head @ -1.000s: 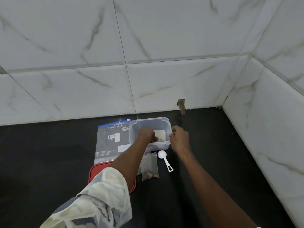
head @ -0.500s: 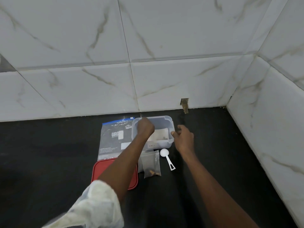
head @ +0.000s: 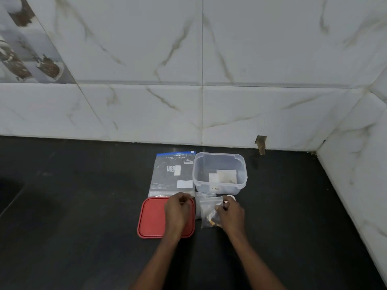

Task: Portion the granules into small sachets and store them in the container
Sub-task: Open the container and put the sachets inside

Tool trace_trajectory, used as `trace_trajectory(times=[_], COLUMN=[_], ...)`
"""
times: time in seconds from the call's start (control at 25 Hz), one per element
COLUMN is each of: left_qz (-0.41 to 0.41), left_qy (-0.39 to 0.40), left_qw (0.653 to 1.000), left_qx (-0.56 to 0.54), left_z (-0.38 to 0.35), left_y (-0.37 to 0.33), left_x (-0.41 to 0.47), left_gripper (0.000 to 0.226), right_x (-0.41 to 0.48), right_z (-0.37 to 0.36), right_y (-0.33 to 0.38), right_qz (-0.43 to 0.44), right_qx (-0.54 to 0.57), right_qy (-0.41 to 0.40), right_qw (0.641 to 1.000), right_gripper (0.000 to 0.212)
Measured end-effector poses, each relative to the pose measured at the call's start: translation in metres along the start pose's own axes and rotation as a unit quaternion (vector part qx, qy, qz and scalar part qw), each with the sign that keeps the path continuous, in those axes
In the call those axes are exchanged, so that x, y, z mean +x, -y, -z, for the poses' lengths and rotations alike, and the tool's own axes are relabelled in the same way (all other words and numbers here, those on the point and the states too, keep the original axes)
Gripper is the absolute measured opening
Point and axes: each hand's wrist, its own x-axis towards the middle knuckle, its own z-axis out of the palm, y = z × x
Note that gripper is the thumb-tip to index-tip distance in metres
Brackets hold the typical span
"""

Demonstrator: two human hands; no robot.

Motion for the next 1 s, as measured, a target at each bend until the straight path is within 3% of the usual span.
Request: trace_trajectory(times=[0.12,0.28,0.36,0.48,0.6,0.72,0.84,0.92,1.0], left_qz=[-0.118,-0.163,-0.159,-0.157,-0.168,-0.158,-0.099,-0.07,-0.074], left_qy=[0.02,0.093,0.114,0.109,0.098,0.105,0.124,0.191,0.255], left_qw=[0.984,0.915,0.895,0.892,0.911,0.945,0.982,0.979,0.963], left_qx=[0.133,0.358,0.401,0.409,0.363,0.267,0.105,-0.002,-0.053], left_z=[-0.003,-0.022,-0.028,-0.033,-0.034,-0.034,-0.026,-0.016,-0.005], left_y=[-0.011,-0.019,-0.013,-0.003,0.0,0.002,-0.005,-0.006,-0.003], left_x=[0.007,0.016,0.013,0.013,0.014,0.018,0.022,0.023,0.023], left_gripper=[0.023,0.025,0.029,0.031,0.031,0.017,0.019,0.019,0.006], right_x=[-0.003,-0.009,-0.009,-0.008,-0.008,-0.009,-0.009,-0.01,-0.012], right_z=[0.005,0.012,0.013,0.013,0.012,0.008,0.006,0.009,0.013], right_y=[-0.005,-0.016,-0.017,-0.016,-0.016,-0.017,-0.02,-0.019,-0.016], right_qz=[0.001,-0.02,-0.023,-0.028,-0.019,-0.012,-0.007,-0.003,0.015], right_qx=[-0.022,-0.014,-0.002,0.004,-0.02,-0.025,0.007,0.076,0.116], right_qy=[-0.003,0.005,0.005,-0.003,-0.002,-0.011,-0.024,-0.017,0.017], right_qw=[1.0,1.0,1.0,1.0,1.0,1.0,1.0,0.997,0.993], right_gripper=[0.036,0.012,0.01,0.013,0.026,0.03,0.015,0.004,0.01])
